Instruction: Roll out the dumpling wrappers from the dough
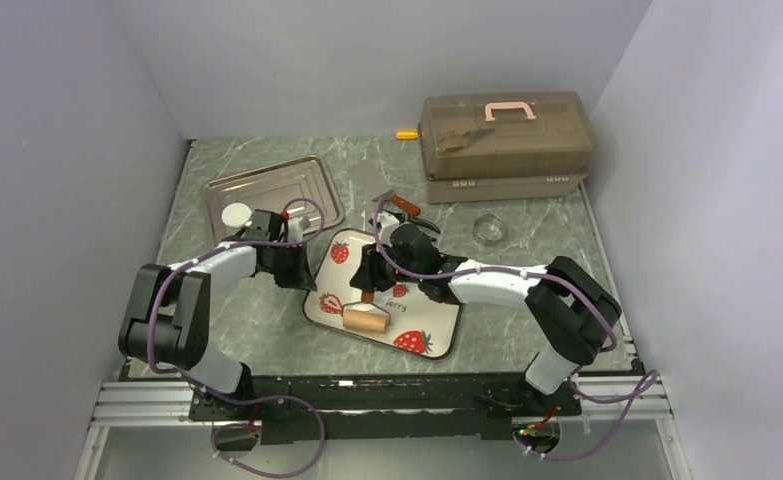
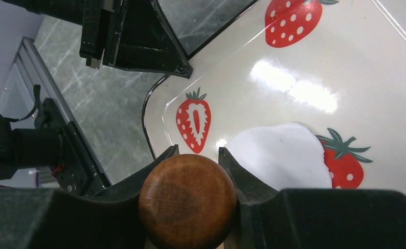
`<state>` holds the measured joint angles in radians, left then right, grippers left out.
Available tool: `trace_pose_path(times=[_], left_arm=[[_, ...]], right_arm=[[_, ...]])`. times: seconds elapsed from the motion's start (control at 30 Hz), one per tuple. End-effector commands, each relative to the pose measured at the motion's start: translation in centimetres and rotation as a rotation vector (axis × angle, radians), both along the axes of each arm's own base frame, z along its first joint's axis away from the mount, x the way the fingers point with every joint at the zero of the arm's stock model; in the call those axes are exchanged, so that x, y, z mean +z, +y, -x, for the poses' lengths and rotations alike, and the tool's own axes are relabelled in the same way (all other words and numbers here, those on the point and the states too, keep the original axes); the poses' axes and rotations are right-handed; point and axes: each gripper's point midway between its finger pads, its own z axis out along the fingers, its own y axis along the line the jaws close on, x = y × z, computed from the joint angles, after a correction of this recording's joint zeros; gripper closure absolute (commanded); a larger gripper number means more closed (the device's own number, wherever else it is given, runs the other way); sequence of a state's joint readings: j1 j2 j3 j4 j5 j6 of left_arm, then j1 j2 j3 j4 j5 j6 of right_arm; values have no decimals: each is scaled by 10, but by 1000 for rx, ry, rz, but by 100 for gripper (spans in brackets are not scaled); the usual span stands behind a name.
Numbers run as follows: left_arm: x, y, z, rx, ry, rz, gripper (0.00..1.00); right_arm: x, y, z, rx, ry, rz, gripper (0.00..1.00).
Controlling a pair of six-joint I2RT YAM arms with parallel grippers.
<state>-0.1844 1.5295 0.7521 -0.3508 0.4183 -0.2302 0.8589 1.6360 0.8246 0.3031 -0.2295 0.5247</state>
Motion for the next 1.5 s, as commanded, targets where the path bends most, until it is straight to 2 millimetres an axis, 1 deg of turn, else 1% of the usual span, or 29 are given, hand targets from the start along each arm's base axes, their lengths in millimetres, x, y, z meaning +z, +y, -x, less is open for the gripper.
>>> trace_pose_path(times=[0.0, 0.03, 0.07, 0.1, 0.13, 0.17, 0.2, 0.27, 0.33, 0.43, 0.47, 0.53, 0.6, 0.67, 0.7, 0.77, 0.87, 0.93, 1.0, 1.07, 1.1, 1.13, 1.2, 1.23, 1.3, 1.37, 1.43, 1.47], left_arm=[[-1, 12, -11, 50, -34, -48, 100], [-1, 12, -11, 51, -34, -48, 100], [-1, 12, -11, 50, -35, -47, 100], [-1, 12, -11, 51, -34, -48, 100], [-1, 12, -11, 50, -35, -48, 100], [-1, 12, -11, 50, -34, -47, 100], [0, 12, -12, 50, -36, -47, 100], [0, 12, -12, 50, -39, -47, 100], [1, 12, -12, 51, -41, -46, 100], [0, 13, -12, 53, -40, -46, 100], [1, 13, -12, 52, -42, -45, 100], [1, 13, -12, 55, -40, -44, 100], [1, 14, -12, 56, -40, -44, 100], [1, 14, -12, 60, -39, -44, 100], [1, 14, -13, 59, -39, -43, 100], [1, 14, -12, 60, -37, -43, 100], [1, 15, -13, 60, -39, -46, 100], [1, 15, -13, 60, -40, -47, 100], [1, 15, -13, 60, -40, -49, 100], [1, 15, -13, 62, -41, -48, 100], [1, 15, -13, 61, -40, -48, 100], [1, 15, -13, 61, -39, -47, 100], [0, 15, -13, 61, -36, -46, 100], [0, 15, -13, 60, -37, -46, 100], [0, 15, -13, 61, -37, -46, 100], [1, 15, -13, 60, -40, -45, 100], [1, 15, -13, 61, -42, -47, 100], [2, 15, -13, 62, -44, -47, 100]], right_arm=[[25, 2, 1, 104, -28, 47, 100], [49, 8, -6, 99, -46, -10, 100], [66, 10, -14, 84, -54, -59, 100], [80, 7, -26, 45, -60, -100, 100], [89, 3, -37, -1, -64, -133, 100], [90, -3, -47, -49, -61, -156, 100], [86, -9, -55, -94, -53, -163, 100], [69, -19, -67, -174, -21, -144, 100], [46, -27, -74, -237, 2, -92, 100], [9, -46, -77, -305, 25, 7, 100], [-1, -55, -78, -333, 22, 31, 100], [-21, -83, -81, -425, -1, 121, 100], [-42, -111, -80, -489, 20, 201, 100], [-58, -137, -79, -546, 52, 265, 100], [-61, -149, -80, -574, 60, 285, 100], [-61, -164, -81, -610, 58, 309, 100], [-54, -179, -86, -645, 43, 322, 100], [-50, -185, -89, -650, 39, 333, 100], [-40, -185, -93, -638, 18, 331, 100], [-18, -177, -100, -606, -29, 300, 100], [-3, -168, -102, -566, -62, 265, 100], [18, -153, -103, -500, -105, 203, 100], [54, -119, -96, -341, -198, 100, 100], [71, -105, -93, -279, -229, 47, 100], [95, -84, -88, -188, -263, -36, 100], [104, -72, -86, -147, -276, -82, 100], [99, -62, -85, -113, -266, -102, 100], [91, -58, -84, -99, -250, -94, 100]])
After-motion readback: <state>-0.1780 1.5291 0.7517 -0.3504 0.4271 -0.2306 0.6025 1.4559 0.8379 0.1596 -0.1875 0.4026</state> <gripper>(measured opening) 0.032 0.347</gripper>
